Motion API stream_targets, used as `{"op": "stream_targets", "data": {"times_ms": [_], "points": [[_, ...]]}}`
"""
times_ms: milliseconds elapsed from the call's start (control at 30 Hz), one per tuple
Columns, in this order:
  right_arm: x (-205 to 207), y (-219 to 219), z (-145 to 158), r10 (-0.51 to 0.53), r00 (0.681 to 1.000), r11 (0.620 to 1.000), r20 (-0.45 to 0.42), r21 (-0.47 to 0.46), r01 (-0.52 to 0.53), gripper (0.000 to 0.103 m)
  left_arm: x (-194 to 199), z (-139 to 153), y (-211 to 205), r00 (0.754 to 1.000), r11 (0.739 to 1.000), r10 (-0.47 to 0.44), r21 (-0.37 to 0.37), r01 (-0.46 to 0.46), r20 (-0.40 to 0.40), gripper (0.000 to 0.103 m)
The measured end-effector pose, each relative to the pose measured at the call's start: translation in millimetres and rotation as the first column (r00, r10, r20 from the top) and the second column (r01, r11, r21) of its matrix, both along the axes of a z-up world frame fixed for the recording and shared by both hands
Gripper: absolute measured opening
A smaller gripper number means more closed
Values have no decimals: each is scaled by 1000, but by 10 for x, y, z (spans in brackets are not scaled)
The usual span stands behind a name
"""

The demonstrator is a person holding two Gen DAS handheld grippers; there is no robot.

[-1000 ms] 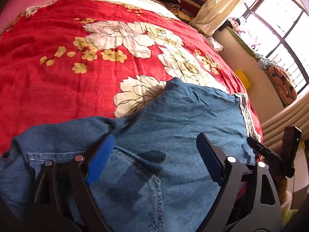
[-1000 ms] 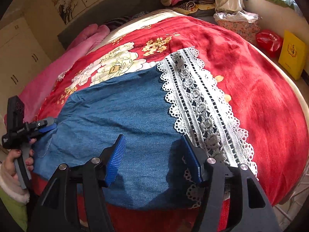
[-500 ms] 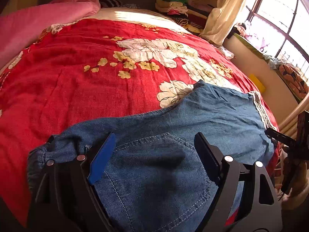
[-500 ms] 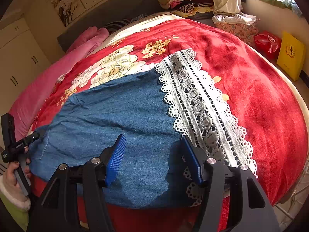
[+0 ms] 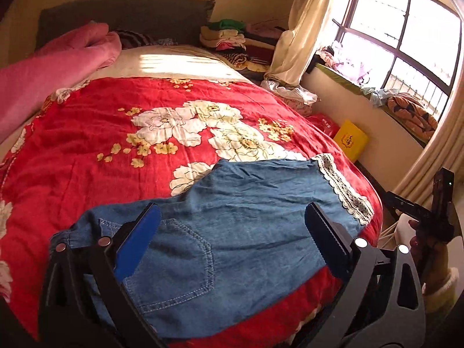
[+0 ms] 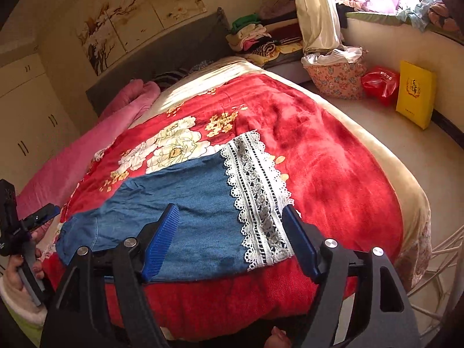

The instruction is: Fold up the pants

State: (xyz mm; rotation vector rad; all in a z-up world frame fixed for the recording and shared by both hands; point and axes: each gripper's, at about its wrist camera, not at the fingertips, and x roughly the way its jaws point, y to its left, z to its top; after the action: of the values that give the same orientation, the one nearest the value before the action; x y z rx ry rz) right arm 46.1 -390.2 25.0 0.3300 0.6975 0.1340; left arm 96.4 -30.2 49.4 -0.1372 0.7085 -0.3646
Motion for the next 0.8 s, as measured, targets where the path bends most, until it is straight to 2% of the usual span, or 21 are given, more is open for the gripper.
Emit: {"op": "stream_targets", "data": {"times_ms": [300,500,800], "points": [[-208,-131,116,-48,998,999,40,18,47,87,24,213,-605,997,994,-79,82,76,28,93],[-196,-187,17,-61,998,997,25,54,59,90,202,156,-1041,991,983,-137,124,136,-2,93],[-111,-231,-256,-67,997,994,-31,90,69,91,623,-23,-1719,970,945,-241,220,242,-35,93]]}}
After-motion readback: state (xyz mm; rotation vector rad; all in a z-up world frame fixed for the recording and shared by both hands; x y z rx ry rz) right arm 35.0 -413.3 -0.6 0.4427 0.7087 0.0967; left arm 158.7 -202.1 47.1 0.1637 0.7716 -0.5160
